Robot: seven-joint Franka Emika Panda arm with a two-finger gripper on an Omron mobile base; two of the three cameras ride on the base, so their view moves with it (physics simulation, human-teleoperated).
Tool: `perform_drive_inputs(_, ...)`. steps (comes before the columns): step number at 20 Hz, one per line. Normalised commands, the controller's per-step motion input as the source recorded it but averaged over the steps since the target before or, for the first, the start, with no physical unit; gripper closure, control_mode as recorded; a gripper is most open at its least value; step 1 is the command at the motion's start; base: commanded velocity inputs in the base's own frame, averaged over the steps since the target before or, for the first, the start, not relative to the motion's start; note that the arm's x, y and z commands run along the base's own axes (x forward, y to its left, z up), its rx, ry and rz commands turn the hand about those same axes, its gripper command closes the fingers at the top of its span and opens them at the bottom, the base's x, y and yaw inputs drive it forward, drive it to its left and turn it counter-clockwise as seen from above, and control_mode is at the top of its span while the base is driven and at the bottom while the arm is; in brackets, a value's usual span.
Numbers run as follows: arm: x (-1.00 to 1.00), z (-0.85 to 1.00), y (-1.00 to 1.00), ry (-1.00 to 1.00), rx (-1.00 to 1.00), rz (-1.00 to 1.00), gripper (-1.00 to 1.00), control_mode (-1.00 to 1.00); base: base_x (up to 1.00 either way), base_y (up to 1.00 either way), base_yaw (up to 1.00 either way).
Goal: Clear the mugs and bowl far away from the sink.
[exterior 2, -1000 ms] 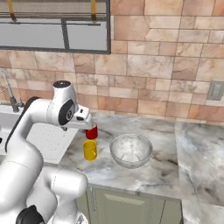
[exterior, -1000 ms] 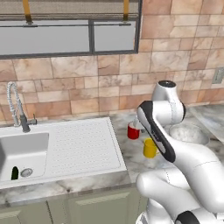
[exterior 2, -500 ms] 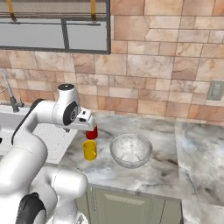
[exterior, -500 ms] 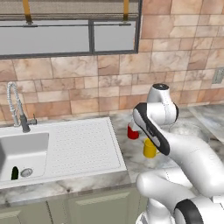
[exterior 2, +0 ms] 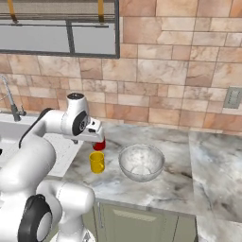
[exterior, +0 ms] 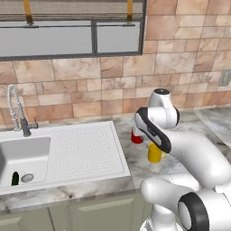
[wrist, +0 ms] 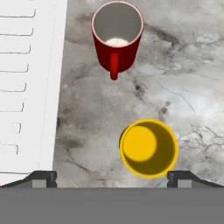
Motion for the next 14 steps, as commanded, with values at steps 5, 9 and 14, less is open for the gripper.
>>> perform_drive_inputs(5,0.3,-0.15,0.01,0.01,0.0,0.0,-1.0,-1.0,0.0,0.0,0.0)
perform_drive_inputs(9,0.19,-0.15,0.0,0.0,0.0,0.0,-1.0,-1.0,0.0,0.0,0.0)
perform_drive_inputs(14,0.22,-0.15,0.03,0.0,0.0,0.0,-1.0,-1.0,0.0,0.0,0.0)
